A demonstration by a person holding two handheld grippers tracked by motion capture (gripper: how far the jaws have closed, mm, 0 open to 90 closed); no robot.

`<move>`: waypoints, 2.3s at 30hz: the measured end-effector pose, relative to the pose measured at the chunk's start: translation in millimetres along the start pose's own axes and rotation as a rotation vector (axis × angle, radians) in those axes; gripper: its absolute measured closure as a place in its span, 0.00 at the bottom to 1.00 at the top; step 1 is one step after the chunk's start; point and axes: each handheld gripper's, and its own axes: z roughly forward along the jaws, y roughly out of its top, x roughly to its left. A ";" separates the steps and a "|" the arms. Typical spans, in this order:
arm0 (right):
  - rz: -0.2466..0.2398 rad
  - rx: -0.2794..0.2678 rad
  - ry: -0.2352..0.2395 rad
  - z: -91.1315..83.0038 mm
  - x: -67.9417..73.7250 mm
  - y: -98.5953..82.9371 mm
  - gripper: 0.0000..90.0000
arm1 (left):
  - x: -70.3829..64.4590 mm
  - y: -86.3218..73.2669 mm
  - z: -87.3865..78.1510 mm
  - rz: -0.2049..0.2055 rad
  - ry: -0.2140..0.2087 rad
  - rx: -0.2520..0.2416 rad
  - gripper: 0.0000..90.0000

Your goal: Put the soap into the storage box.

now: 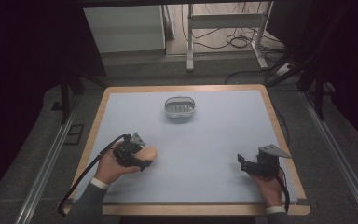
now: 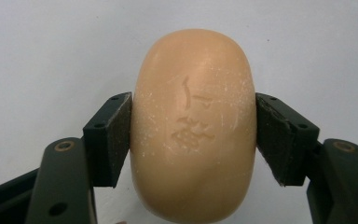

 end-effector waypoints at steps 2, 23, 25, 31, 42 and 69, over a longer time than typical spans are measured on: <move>0.000 0.000 0.000 0.0 0.1 0.0 0.08 | 0.4 1.3 -1.0 0.004 0.001 0.000 0.36; 0.002 0.003 0.001 0.2 -0.3 0.1 0.08 | 1.1 20.9 -6.3 0.024 0.011 -0.024 0.36; 0.004 0.003 0.000 0.2 -0.3 0.2 0.08 | 1.1 23.2 -6.3 0.028 0.015 -0.030 0.36; 0.005 0.003 0.000 0.1 -0.4 0.2 0.08 | 0.4 30.4 -7.2 0.036 0.014 -0.037 0.36; 0.006 0.002 0.001 0.0 -0.7 0.1 0.08 | 1.8 42.3 -10.6 0.051 0.024 -0.049 0.36; 0.005 0.003 0.002 0.3 -0.7 0.1 0.08 | 9.0 60.0 -9.5 0.057 0.029 -0.058 0.36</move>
